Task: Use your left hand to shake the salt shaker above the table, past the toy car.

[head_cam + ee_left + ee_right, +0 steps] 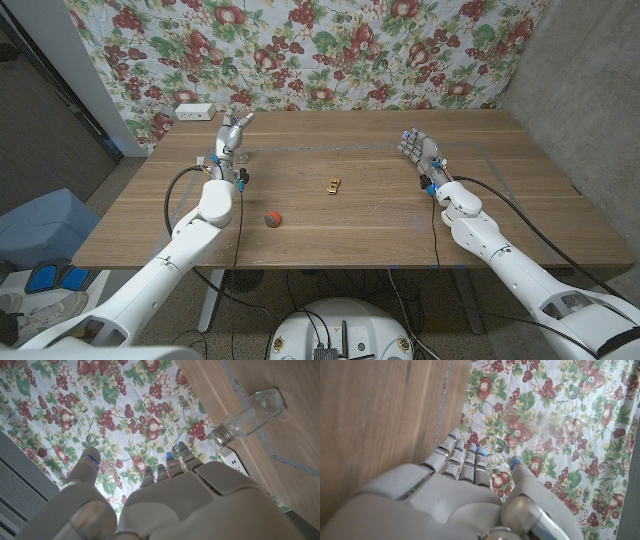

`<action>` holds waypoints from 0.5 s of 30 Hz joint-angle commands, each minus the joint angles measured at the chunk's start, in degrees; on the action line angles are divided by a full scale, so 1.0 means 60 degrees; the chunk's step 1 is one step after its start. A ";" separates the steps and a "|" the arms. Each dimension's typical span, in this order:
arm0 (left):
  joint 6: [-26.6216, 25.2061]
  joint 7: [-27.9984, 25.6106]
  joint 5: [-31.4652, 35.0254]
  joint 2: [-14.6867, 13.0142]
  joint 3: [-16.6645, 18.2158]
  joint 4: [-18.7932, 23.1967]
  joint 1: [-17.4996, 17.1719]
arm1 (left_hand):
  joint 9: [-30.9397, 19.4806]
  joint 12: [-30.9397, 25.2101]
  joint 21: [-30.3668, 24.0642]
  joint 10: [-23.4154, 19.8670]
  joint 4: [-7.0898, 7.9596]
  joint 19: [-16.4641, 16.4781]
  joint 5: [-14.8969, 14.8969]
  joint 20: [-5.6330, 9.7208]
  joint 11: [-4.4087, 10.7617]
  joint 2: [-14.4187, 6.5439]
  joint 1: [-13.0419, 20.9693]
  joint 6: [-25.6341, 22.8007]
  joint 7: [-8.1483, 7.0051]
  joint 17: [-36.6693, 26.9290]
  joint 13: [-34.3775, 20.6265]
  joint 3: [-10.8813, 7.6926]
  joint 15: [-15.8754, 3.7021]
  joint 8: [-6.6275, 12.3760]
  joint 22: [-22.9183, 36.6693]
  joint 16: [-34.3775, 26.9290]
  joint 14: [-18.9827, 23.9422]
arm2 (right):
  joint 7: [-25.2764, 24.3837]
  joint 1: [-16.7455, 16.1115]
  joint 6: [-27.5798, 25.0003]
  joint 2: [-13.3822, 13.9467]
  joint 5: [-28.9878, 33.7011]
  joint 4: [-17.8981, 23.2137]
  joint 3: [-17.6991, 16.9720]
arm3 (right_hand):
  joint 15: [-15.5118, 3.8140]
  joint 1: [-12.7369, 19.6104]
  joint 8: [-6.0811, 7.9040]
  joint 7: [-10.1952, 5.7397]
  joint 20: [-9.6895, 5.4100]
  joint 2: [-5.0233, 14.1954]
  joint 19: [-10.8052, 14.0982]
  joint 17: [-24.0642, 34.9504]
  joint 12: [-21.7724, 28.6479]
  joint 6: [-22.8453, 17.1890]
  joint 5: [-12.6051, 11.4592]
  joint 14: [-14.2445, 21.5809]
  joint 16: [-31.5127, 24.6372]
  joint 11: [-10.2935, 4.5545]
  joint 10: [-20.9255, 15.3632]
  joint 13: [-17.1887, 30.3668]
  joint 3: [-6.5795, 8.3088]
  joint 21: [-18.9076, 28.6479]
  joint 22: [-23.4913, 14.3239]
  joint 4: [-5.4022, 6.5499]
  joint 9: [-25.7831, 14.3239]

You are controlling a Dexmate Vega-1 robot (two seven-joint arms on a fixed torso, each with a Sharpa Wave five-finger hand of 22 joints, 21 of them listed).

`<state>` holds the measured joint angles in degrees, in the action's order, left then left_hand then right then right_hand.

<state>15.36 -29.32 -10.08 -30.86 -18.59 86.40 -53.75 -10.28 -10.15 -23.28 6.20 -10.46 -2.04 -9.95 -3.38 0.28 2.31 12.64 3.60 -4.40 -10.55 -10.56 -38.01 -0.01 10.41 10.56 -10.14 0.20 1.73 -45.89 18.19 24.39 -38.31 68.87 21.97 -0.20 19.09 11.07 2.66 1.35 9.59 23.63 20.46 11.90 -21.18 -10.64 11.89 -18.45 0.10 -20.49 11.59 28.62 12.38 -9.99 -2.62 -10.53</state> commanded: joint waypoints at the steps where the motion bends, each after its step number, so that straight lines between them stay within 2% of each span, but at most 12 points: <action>1: -0.0575 -0.0704 0.0279 -0.0026 0.0165 0.0460 -0.0293 | -0.0028 -0.0039 0.0044 0.0100 0.0017 -0.0077 0.0026 -0.0021 -0.0025 -0.0017 0.0146 0.0101 -0.0002 -0.0040 -0.0038 0.0013 0.0001 0.0066 0.0018 -0.0045 -0.0037 | -0.0038 -0.0148 -0.0033 0.0077 -0.0028 0.0201 -0.0024 | 0.0008 -0.0048 0.0036 0.0033 0.0028 -0.0049 0.0114 0.0017 0.0079 -0.0049 -0.0055 0.0115 -0.0045 0.0041 -0.0081 0.0014 0.0016 0.0061 -0.0057 -0.0041 -0.0021; 15: -0.0694 -0.1098 0.0315 -0.0067 0.0460 0.0680 -0.0562 | -0.0030 -0.0114 0.0053 0.0008 0.0043 -0.0005 0.0020 -0.0018 -0.0083 -0.0086 0.0241 0.0054 0.0008 -0.0047 -0.0043 0.0025 -0.0018 0.0139 0.0026 -0.0103 -0.0008 | -0.0125 -0.0260 -0.0144 0.0150 0.0020 0.0428 0.0018 | 0.0022 -0.0076 0.0049 0.0036 0.0037 -0.0041 0.0121 0.0016 0.0089 -0.0095 -0.0062 0.0121 -0.0036 0.0071 -0.0152 0.0024 -0.0023 0.0051 -0.0060 -0.0074 -0.0024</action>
<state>12.22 -33.96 -8.47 -30.98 -17.06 89.31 -55.88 -10.27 -10.42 -23.28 6.38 -10.46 -2.03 -9.95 -3.37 0.10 1.94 13.46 3.90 -4.10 -10.54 -10.55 -38.01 -0.01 10.82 10.55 -10.42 0.20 1.37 -46.97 17.88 24.93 -38.39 70.46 21.92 0.01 18.55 11.07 2.65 1.75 9.05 24.04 20.47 11.90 -21.18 -10.64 12.10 -18.45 0.41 -20.79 11.61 28.38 12.38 -10.28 -2.86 -10.53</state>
